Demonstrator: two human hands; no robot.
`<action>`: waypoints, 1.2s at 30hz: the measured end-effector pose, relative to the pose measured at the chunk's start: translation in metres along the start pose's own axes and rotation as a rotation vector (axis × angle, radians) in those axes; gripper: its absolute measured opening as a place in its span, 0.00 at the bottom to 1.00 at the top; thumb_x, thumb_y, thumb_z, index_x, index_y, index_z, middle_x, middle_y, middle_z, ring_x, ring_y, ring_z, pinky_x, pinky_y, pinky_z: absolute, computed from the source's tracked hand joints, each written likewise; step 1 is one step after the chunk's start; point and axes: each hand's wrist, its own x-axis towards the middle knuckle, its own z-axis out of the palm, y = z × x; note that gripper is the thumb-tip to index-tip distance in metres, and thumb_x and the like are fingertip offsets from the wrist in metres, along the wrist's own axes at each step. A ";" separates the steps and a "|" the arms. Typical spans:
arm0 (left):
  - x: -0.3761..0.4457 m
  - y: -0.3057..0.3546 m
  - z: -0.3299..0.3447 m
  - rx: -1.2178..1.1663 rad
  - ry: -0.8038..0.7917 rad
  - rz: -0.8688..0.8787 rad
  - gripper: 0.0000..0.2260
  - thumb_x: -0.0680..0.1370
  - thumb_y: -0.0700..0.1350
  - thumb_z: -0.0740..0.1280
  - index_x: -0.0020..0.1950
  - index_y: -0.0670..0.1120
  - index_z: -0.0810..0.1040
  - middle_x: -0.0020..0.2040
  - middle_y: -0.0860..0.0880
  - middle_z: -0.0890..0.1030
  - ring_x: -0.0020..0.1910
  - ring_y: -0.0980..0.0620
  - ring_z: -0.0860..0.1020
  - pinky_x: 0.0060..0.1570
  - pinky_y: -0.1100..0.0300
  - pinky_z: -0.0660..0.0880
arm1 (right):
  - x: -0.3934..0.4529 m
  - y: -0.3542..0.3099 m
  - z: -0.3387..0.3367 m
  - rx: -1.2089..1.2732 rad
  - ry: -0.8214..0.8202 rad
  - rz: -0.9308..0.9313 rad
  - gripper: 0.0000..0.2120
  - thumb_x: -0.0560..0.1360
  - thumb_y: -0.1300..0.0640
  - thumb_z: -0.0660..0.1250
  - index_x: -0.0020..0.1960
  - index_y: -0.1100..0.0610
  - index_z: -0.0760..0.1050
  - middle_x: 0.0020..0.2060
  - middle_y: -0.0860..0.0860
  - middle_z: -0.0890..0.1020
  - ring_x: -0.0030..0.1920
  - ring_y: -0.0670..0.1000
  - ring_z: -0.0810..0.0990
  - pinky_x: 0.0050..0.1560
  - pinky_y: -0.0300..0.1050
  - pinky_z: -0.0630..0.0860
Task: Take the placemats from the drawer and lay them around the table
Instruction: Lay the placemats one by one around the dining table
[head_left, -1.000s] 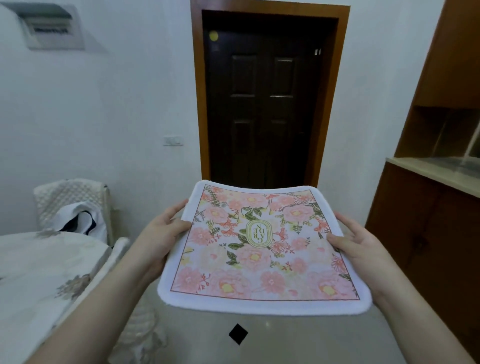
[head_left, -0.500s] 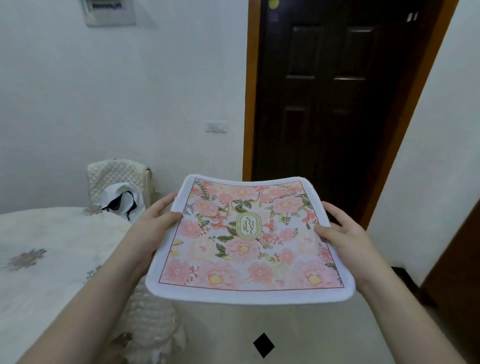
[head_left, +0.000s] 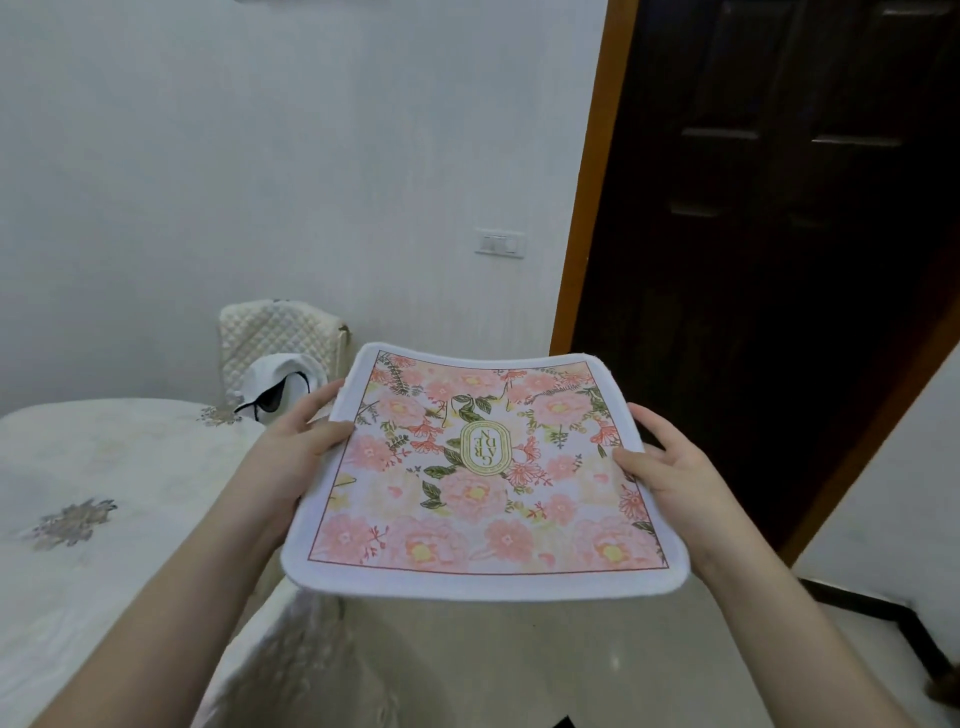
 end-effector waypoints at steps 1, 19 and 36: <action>0.009 0.000 -0.001 -0.001 0.005 0.002 0.19 0.80 0.37 0.64 0.66 0.57 0.76 0.43 0.44 0.87 0.34 0.45 0.84 0.29 0.55 0.80 | 0.012 0.000 0.003 0.002 -0.015 0.000 0.21 0.79 0.63 0.65 0.66 0.43 0.68 0.48 0.51 0.86 0.45 0.58 0.86 0.38 0.51 0.83; 0.168 0.001 0.043 0.001 0.315 -0.010 0.21 0.80 0.34 0.63 0.69 0.53 0.75 0.56 0.39 0.83 0.42 0.42 0.84 0.40 0.49 0.82 | 0.277 0.016 0.007 0.076 -0.329 0.076 0.21 0.79 0.65 0.64 0.64 0.44 0.71 0.47 0.55 0.86 0.44 0.61 0.86 0.36 0.53 0.83; 0.251 -0.004 -0.016 0.019 0.571 -0.019 0.20 0.80 0.36 0.63 0.69 0.54 0.75 0.51 0.44 0.86 0.42 0.44 0.85 0.34 0.53 0.82 | 0.430 0.045 0.118 0.047 -0.610 0.163 0.25 0.78 0.66 0.64 0.69 0.45 0.68 0.49 0.57 0.86 0.45 0.63 0.85 0.39 0.56 0.82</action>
